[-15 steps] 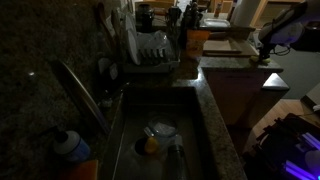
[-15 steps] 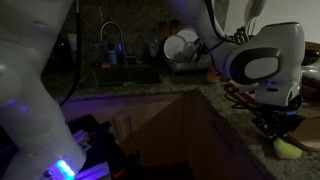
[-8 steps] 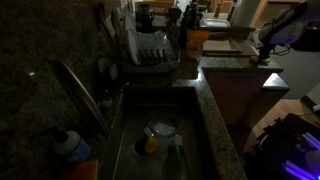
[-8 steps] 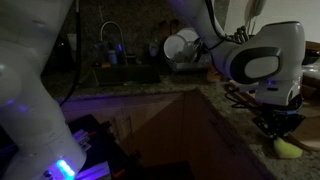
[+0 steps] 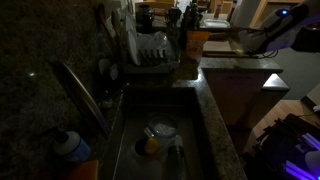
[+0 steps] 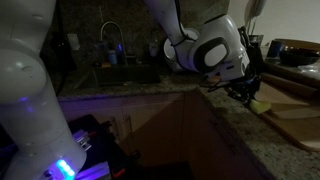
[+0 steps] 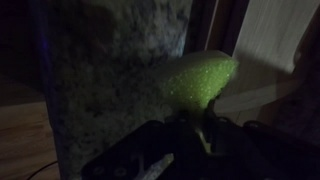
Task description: Move the yellow sponge to the right side of the counter, scrub the countertop with the sponge
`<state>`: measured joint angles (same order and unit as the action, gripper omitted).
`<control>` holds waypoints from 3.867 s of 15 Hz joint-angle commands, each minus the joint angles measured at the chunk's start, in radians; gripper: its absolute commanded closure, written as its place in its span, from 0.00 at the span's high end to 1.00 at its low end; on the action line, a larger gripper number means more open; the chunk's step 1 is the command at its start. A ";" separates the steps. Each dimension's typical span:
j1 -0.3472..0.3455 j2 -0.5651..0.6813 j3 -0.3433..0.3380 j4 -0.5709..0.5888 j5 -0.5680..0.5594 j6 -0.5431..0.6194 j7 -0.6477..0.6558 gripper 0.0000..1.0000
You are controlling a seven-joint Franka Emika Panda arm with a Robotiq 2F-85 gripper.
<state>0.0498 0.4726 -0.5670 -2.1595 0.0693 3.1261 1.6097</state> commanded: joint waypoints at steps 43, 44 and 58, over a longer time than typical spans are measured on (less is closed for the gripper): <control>-0.356 0.084 0.353 0.214 0.326 -0.501 -0.472 0.04; -0.348 0.088 0.368 0.218 0.324 -0.508 -0.493 0.04; -0.158 0.071 0.366 0.148 0.101 -0.426 -0.717 0.04</control>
<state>-0.1492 0.5015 -0.2268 -1.9945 0.1754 2.7148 0.9341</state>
